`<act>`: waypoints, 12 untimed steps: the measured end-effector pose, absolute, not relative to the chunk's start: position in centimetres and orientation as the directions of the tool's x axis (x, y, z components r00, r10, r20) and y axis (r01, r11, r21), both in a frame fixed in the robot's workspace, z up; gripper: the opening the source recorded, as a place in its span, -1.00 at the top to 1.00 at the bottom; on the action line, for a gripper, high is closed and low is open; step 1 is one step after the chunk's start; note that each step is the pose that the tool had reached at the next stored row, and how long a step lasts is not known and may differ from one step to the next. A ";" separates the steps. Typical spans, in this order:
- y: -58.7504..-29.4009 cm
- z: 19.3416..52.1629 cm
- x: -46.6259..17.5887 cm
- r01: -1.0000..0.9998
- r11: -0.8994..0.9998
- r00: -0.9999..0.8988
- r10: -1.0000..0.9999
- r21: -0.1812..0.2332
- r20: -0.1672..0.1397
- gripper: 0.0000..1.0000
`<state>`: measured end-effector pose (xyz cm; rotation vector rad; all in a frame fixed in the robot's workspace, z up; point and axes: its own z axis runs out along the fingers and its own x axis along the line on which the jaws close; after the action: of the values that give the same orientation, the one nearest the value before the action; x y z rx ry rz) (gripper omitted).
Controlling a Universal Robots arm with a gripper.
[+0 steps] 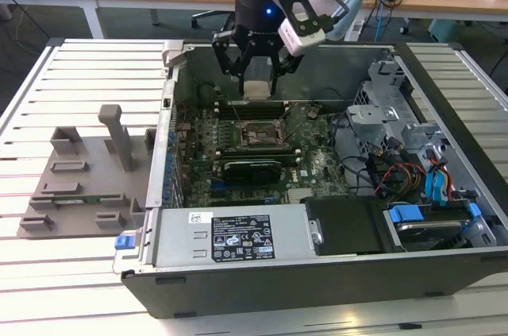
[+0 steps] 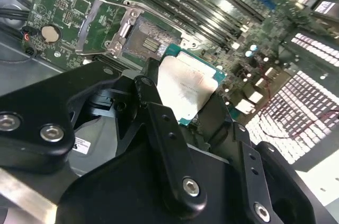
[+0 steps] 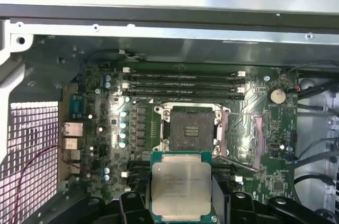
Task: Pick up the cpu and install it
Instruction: 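Pick up the cpu and move it towards the insertion slot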
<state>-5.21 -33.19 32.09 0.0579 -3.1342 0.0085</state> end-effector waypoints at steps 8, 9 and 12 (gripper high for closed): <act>-32.4 30.3 -3.9 -0.037 0.999 -0.999 -0.037 -0.005 0.009 -0.09; -32.3 30.0 -3.7 -0.037 0.999 -0.999 -0.037 -0.005 0.010 -0.09; -32.1 29.5 -3.3 -0.037 0.999 -0.999 -0.037 -0.005 0.011 -0.09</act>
<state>-3.34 -32.12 29.46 0.0580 -3.1305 0.0086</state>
